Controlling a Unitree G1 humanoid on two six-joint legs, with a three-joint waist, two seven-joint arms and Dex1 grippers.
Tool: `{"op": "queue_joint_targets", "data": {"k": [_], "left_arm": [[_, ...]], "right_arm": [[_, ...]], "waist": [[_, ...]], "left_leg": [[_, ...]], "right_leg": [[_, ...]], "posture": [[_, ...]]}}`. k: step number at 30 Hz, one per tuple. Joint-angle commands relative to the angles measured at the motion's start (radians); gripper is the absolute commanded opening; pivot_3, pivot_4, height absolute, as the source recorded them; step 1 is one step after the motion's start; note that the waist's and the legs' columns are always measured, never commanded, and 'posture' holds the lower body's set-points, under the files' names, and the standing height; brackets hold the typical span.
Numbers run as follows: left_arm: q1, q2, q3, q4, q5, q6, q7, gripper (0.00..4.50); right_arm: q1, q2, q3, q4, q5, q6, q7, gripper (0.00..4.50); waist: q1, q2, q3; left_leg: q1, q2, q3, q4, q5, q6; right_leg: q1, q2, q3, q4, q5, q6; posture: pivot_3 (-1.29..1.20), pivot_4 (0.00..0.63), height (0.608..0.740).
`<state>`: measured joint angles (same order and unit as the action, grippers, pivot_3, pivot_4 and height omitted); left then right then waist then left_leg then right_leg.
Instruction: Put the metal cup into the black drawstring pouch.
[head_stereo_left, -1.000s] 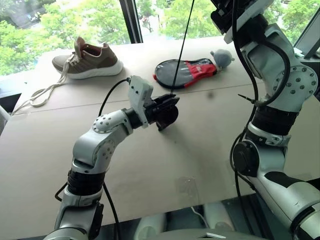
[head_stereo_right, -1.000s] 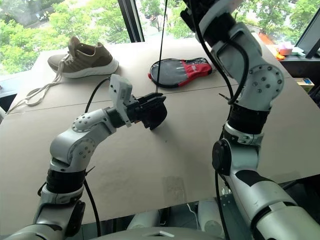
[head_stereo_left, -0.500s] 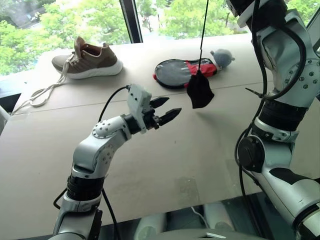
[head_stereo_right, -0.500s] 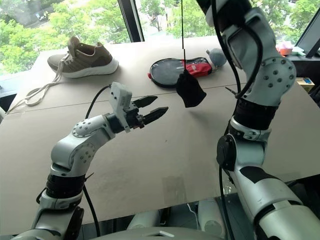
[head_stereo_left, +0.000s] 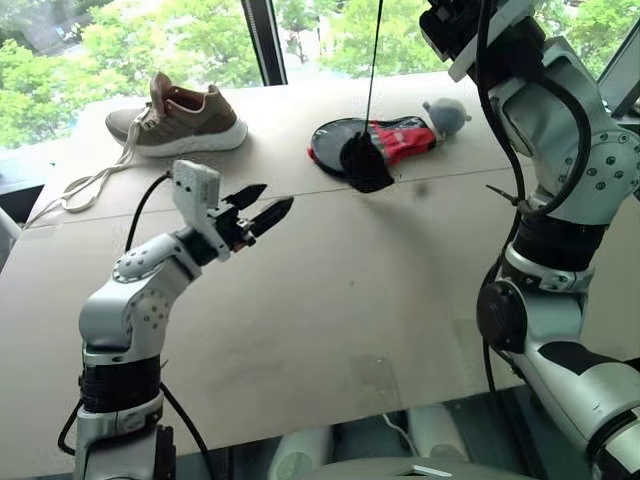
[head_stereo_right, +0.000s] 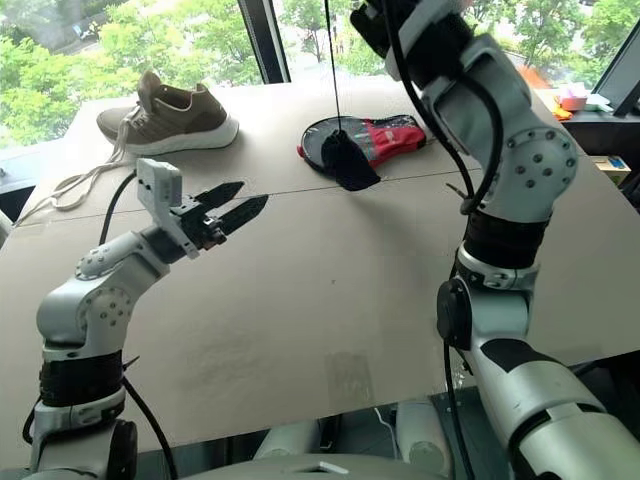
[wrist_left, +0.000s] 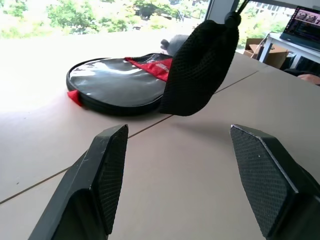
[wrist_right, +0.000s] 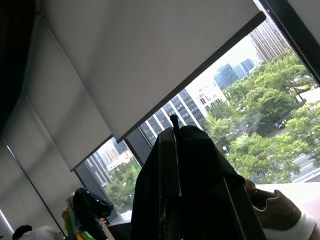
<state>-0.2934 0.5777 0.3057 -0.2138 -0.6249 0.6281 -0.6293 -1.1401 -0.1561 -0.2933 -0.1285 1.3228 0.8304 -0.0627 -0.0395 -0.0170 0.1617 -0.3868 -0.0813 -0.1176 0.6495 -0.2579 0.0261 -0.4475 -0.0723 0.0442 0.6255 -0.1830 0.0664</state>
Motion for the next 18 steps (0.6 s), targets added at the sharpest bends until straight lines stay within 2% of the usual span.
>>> {"op": "queue_joint_targets", "data": {"k": [1,3,4,6,9,10,12,14,18], "left_arm": [[0.041,0.035,0.059,0.01,0.007,-0.036,-0.014,3.34],[0.092,0.046,0.061,0.001,0.012,-0.029,-0.023,3.34],[0.118,0.048,0.063,-0.005,0.011,-0.024,-0.027,3.44],[0.213,0.073,0.076,-0.03,0.006,-0.021,-0.069,3.44],[0.351,0.101,0.114,-0.062,0.007,-0.024,-0.096,3.44],[0.405,0.1,0.118,-0.077,0.014,-0.035,-0.103,3.44],[0.486,0.095,0.101,-0.106,0.042,-0.067,-0.116,3.44],[0.537,0.082,0.081,-0.132,0.062,-0.094,-0.117,3.44],[0.598,0.046,0.022,-0.176,0.145,-0.182,-0.088,3.44]], "right_arm": [[0.035,-0.084,-0.042,-0.06,0.086,0.036,0.025,0.0],[0.108,-0.156,-0.039,-0.067,0.09,0.082,0.022,0.0],[0.145,-0.189,-0.035,-0.071,0.082,0.1,0.016,0.55],[0.233,-0.279,-0.023,-0.104,0.084,0.156,0.053,1.32],[0.413,-0.447,0.023,-0.176,-0.02,0.202,0.2,2.68],[0.534,-0.524,0.05,-0.197,-0.108,0.169,0.313,3.19],[0.75,-0.623,0.09,-0.202,-0.284,0.027,0.525,3.19],[0.928,-0.66,0.108,-0.166,-0.434,-0.16,0.702,3.19],[1.136,-0.707,0.163,-0.018,-0.69,-0.531,1.02,3.19]], "waist": [[0.002,0.0,0.0],[0.003,0.0,0.0],[0.003,-0.001,0.0],[0.003,-0.001,-0.001],[0.002,0.001,0.001],[0.001,0.002,0.001],[0.01,0.0,0.0],[0.024,0.0,-0.001],[0.028,0.002,0.001]], "left_leg": [[0.0,0.0,0.0,0.0,0.0,0.0],[0.0,0.0,0.0,0.0,0.0,0.0],[0.0,0.0,0.0,0.0,0.0,0.0],[0.0,0.0,0.001,0.0,0.0,0.001],[0.0,0.0,0.004,-0.001,-0.002,0.004],[0.0,0.001,0.003,-0.001,-0.004,0.006],[0.0,0.002,0.004,-0.001,-0.004,0.007],[0.002,0.003,0.004,-0.001,-0.004,0.007],[0.007,0.003,0.009,0.004,-0.006,0.01]], "right_leg": [[0.0,0.0,0.0,0.0,0.0,0.0],[0.0,-0.001,-0.001,-0.001,0.0,0.0],[0.0,-0.001,-0.001,-0.001,0.0,0.0],[0.0,-0.001,-0.001,-0.001,0.0,0.0],[-0.001,-0.002,0.001,-0.001,0.0,0.0],[-0.001,-0.002,0.0,-0.002,0.0,0.0],[0.001,-0.001,-0.001,-0.002,0.0,0.0],[0.005,-0.001,-0.002,-0.004,-0.001,0.0],[0.012,-0.001,0.0,-0.007,-0.001,0.001]], "posture": [[0.0,0.15,0.74],[0.0,0.15,0.74],[0.0,0.15,0.74],[0.0,0.15,0.74],[0.0,0.15,0.74],[0.0,0.15,0.74],[0.0,0.15,0.74],[0.0,0.15,0.74],[0.0,0.15,0.74]]}}
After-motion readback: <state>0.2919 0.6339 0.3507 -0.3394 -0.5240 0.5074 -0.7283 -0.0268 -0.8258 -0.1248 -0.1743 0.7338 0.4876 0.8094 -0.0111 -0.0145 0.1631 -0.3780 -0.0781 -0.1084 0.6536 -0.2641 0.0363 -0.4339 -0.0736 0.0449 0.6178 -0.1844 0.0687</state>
